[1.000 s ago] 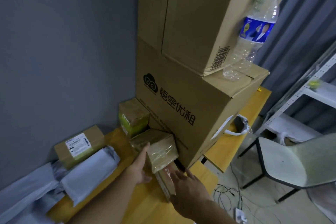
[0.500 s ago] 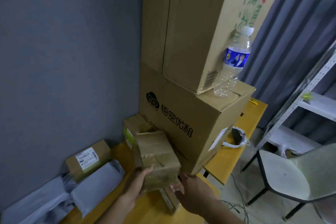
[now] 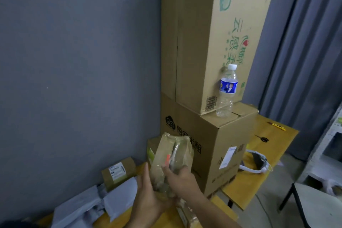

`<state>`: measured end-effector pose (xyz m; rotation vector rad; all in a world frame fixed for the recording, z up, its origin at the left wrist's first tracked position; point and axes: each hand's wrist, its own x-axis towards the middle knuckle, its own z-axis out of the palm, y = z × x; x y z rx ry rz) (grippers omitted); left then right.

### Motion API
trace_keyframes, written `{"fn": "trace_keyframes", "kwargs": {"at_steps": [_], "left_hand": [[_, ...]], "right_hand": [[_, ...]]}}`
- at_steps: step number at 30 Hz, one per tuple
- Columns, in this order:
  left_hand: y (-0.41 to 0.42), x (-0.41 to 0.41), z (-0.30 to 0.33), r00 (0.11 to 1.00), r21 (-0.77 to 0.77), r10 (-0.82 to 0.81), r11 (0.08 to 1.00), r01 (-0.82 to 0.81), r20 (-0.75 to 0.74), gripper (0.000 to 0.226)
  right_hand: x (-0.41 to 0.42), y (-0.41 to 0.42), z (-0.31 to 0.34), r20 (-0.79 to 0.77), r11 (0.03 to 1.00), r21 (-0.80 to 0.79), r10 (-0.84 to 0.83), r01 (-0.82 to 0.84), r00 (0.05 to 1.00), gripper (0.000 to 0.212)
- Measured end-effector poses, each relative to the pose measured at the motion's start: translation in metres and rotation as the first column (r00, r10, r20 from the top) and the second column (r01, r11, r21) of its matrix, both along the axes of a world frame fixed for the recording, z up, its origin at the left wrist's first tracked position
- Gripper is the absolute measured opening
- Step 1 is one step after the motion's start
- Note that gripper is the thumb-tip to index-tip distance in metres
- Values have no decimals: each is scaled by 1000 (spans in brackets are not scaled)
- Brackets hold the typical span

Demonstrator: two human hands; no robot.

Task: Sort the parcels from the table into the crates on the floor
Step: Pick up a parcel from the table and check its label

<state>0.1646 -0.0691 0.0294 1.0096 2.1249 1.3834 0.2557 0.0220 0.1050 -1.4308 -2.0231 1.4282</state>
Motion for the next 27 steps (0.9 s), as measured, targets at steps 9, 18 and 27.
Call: {"fn": "trace_keyframes", "kwargs": {"at_steps": [9, 18, 27], "left_hand": [[-43, 85, 33, 986, 154, -24, 987, 50, -166, 96], [-77, 107, 59, 993, 193, -99, 975, 109, -61, 49], [-89, 34, 78, 873, 243, -155, 969, 43, 463, 51]], "right_hand": [[70, -16, 9, -192, 980, -101, -191, 174, 963, 112], [109, -35, 11, -248, 973, -171, -194, 154, 949, 102], [118, -50, 41, -506, 973, -211, -29, -92, 862, 52]]}}
